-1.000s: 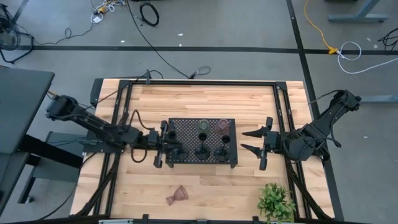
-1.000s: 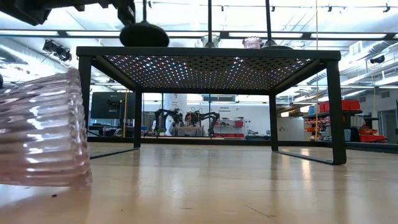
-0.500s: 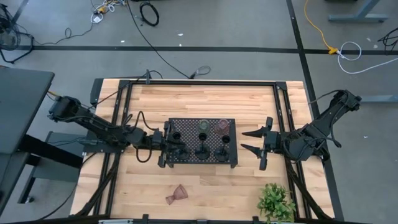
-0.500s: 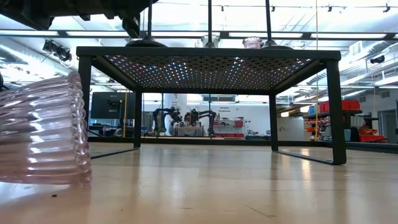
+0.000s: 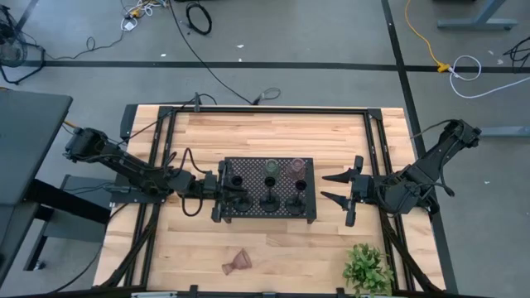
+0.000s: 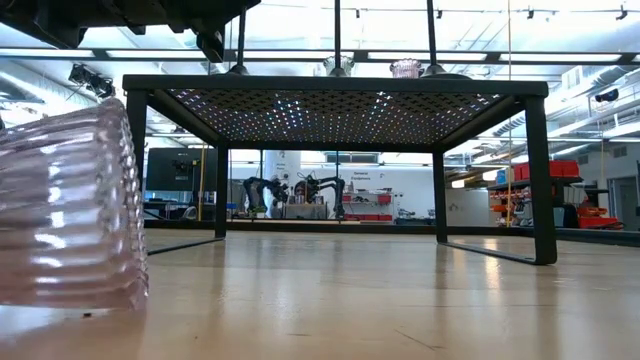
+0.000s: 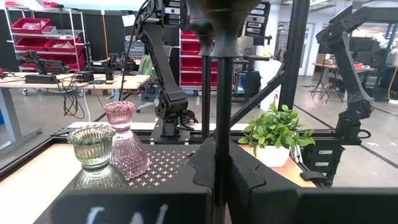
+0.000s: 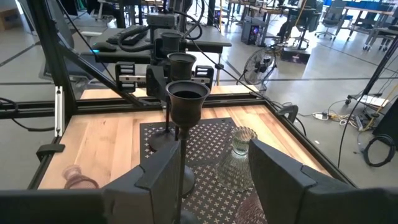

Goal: Pick & Place candle stick holders
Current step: Put the black candle holder on the shelf aligned with the other black candle holders, then put the pink candle holder on the shelf aligned with the candle holders

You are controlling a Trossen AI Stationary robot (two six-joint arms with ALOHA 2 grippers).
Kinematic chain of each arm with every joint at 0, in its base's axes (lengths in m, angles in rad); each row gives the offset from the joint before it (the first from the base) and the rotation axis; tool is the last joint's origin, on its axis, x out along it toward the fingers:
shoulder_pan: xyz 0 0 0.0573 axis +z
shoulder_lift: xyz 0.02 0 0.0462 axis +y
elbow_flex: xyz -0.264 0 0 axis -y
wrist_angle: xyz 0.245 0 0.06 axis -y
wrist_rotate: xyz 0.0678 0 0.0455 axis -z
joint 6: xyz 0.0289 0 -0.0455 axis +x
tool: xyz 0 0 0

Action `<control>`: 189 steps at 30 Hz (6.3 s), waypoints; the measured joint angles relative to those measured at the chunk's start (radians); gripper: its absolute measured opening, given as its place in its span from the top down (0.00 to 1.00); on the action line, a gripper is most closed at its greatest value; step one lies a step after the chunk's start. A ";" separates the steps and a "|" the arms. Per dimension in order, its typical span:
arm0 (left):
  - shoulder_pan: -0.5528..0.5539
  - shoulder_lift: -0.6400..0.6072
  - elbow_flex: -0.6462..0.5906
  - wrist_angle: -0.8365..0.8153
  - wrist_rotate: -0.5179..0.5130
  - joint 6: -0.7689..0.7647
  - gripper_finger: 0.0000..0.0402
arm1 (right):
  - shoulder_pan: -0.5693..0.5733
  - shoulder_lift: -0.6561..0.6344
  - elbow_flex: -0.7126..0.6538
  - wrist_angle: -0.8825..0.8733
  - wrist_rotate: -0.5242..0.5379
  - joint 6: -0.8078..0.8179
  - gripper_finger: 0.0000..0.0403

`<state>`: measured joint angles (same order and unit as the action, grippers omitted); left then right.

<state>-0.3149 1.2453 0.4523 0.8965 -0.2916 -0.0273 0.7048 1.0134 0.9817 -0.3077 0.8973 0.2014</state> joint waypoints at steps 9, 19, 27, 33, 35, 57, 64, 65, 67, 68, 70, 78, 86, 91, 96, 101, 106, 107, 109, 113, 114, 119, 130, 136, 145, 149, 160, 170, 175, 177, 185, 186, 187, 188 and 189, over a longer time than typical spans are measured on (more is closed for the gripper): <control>0.000 0.000 0.000 -0.005 0.000 -0.003 0.86 | 0.000 0.000 0.000 0.000 0.000 0.000 0.52; 0.000 -0.001 0.000 0.011 0.000 -0.003 0.70 | 0.000 0.000 0.000 -0.004 0.000 0.000 0.52; 0.000 -0.002 0.000 0.011 0.001 0.013 0.53 | 0.000 0.000 0.000 -0.007 -0.001 0.000 0.52; -0.002 -0.014 0.000 0.003 0.001 0.014 0.48 | 0.000 0.000 0.000 -0.008 -0.001 0.000 0.52; -0.003 -0.039 0.001 -0.015 0.001 0.015 0.48 | 0.000 0.000 0.000 -0.008 0.000 0.000 0.52; -0.311 -0.343 0.001 -0.645 0.003 -0.128 0.50 | 0.000 0.000 0.000 -0.008 0.000 0.010 0.52; -0.456 -0.155 0.001 -0.634 -0.061 -0.295 0.54 | -0.001 0.000 0.000 -0.008 0.001 0.019 0.52; -0.468 -0.132 0.001 -0.628 -0.072 -0.330 0.54 | -0.001 0.000 0.000 -0.008 0.001 0.025 0.52; -0.489 -0.086 0.001 -0.597 -0.088 -0.406 0.55 | -0.001 0.000 0.000 -0.008 0.001 0.026 0.52; -0.497 -0.061 0.010 -0.597 -0.089 -0.437 0.56 | -0.001 0.000 0.000 -0.008 0.001 0.026 0.52; -0.512 -0.004 0.044 -0.599 -0.090 -0.466 0.57 | -0.001 0.000 0.000 -0.008 0.002 0.026 0.52; -0.528 0.209 0.286 -0.864 -0.045 -0.675 0.60 | -0.001 0.000 0.000 -0.008 0.002 0.026 0.52; -0.526 0.351 0.393 -0.973 0.041 -0.908 0.61 | -0.001 0.000 0.000 -0.008 0.001 0.026 0.52; -0.526 0.360 0.406 -0.976 0.044 -0.912 0.61 | -0.001 0.000 0.000 -0.008 0.000 0.026 0.52; -0.539 0.360 0.407 -1.001 0.059 -0.926 0.61 | -0.001 0.000 0.000 -0.008 -0.026 0.026 0.52; -0.577 0.360 0.407 -1.059 0.052 -0.958 0.61 | -0.001 0.000 0.000 -0.008 -0.046 0.026 0.52; -0.604 0.361 0.407 -1.050 -0.030 -0.962 0.61 | -0.001 0.000 0.000 -0.008 -0.050 0.026 0.52; -0.606 0.366 0.407 -1.036 -0.037 -0.970 0.61 | -0.001 0.000 0.000 -0.008 -0.050 0.029 0.52; -0.611 0.381 0.407 -1.005 -0.037 -0.983 0.61 | -0.001 0.000 0.000 -0.008 -0.051 0.038 0.52; -0.617 0.432 0.407 -0.939 -0.015 -0.992 0.61 | -0.001 0.000 0.000 -0.008 -0.051 0.044 0.52; -0.617 0.443 0.407 -0.933 -0.010 -0.995 0.61 | -0.001 0.000 0.000 -0.008 -0.051 0.044 0.52; -0.616 0.483 0.407 -0.916 -0.037 -1.002 0.61 | -0.001 0.000 0.000 0.001 -0.051 0.044 0.52; -0.613 0.561 0.406 -0.854 -0.098 -1.001 0.61 | 0.000 0.000 0.000 0.009 -0.051 0.044 0.52; -0.612 0.576 0.406 -0.759 -0.122 -0.952 0.61 | 0.000 0.000 0.000 0.008 -0.051 0.041 0.52; -0.608 0.576 0.406 -0.743 -0.159 -0.923 0.61 | 0.000 0.000 0.000 0.008 -0.052 0.046 0.52; -0.607 0.576 0.406 -0.720 -0.185 -0.935 0.61 | 0.000 0.000 0.000 0.008 -0.052 0.046 0.52; -0.597 0.545 0.464 -0.676 -0.069 -0.880 0.61 | -0.001 0.000 0.000 0.007 -0.052 0.043 0.52; -0.522 0.555 0.608 -1.009 0.000 -0.928 0.61 | -0.001 0.000 0.000 0.005 -0.081 0.049 0.52; -0.499 0.563 0.607 -0.990 0.050 -0.988 0.61 | -0.001 0.000 0.000 -0.002 -0.102 0.045 0.52; -0.493 0.572 0.607 -0.956 0.076 -0.989 0.61 | -0.001 0.000 0.000 -0.002 -0.094 0.032 0.52; -0.458 0.700 0.724 -1.048 0.202 -1.023 0.61 | -0.001 0.000 0.000 -0.003 -0.094 -0.008 0.52; -0.452 0.721 0.752 -1.080 0.211 -1.020 0.61 | -0.001 0.000 0.000 -0.004 -0.094 -0.008 0.52; -0.446 0.740 0.774 -1.093 0.221 -1.021 0.61 | -0.001 0.000 0.000 -0.006 -0.094 -0.008 0.52; -0.441 0.755 0.790 -1.108 0.229 -1.019 0.61 | -0.001 0.000 0.000 -0.006 -0.094 -0.008 0.52; -0.435 0.772 0.804 -1.120 0.231 -1.014 0.61 | -0.001 0.000 0.000 -0.007 -0.094 -0.008 0.52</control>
<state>-0.7499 2.0175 1.2559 -0.2235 -0.0608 -1.0412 0.7040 1.0130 0.9817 -0.3150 0.8036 0.1933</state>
